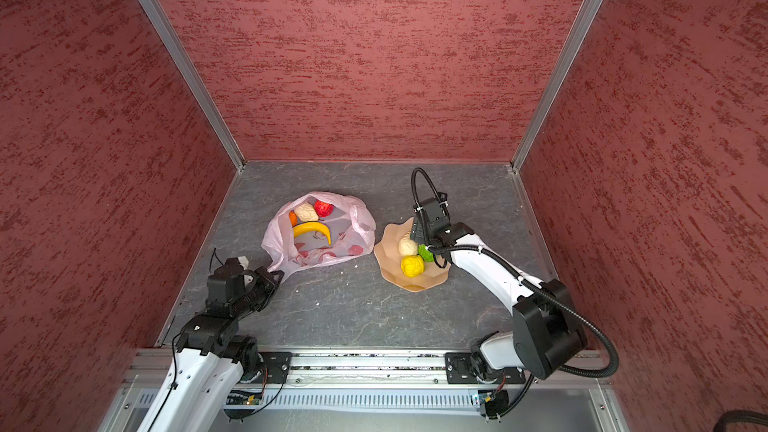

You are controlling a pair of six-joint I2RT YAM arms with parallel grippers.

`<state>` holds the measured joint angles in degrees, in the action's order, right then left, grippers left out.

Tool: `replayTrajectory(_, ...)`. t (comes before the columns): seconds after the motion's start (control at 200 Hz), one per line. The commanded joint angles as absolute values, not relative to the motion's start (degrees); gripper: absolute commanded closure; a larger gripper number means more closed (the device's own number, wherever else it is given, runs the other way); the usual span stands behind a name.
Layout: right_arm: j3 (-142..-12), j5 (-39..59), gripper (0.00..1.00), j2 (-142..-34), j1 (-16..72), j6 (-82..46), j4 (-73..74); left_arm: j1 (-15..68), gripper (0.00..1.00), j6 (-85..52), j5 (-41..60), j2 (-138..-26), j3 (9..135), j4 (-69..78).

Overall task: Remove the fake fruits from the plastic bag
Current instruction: 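Open the right gripper to release the green fruit into the bowl, then move the right gripper back over the bag toward the red apple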

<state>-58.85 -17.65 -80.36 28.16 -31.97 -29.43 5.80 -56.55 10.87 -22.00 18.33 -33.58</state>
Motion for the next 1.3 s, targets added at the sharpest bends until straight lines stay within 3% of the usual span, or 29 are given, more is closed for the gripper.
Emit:
replayTrajectory(0.0, -65.0, -20.7, 0.18, -80.2, 29.7, -28.1, -31.4, 6.2, 1.0, -55.6, 8.9, -21.8, 20.1, -34.5)
replayTrajectory(0.576, -91.1, -10.7, 0.24, -99.1, 46.4, -16.0, -18.9, 6.4, 1.0, -55.2, 10.4, -23.8, 18.0, -32.2)
replayTrajectory(1.297, -101.7, 0.6, 0.35, -119.0, 54.3, -19.4, -19.7, 7.3, 1.0, -55.9, 10.3, -23.6, 15.3, -31.2)
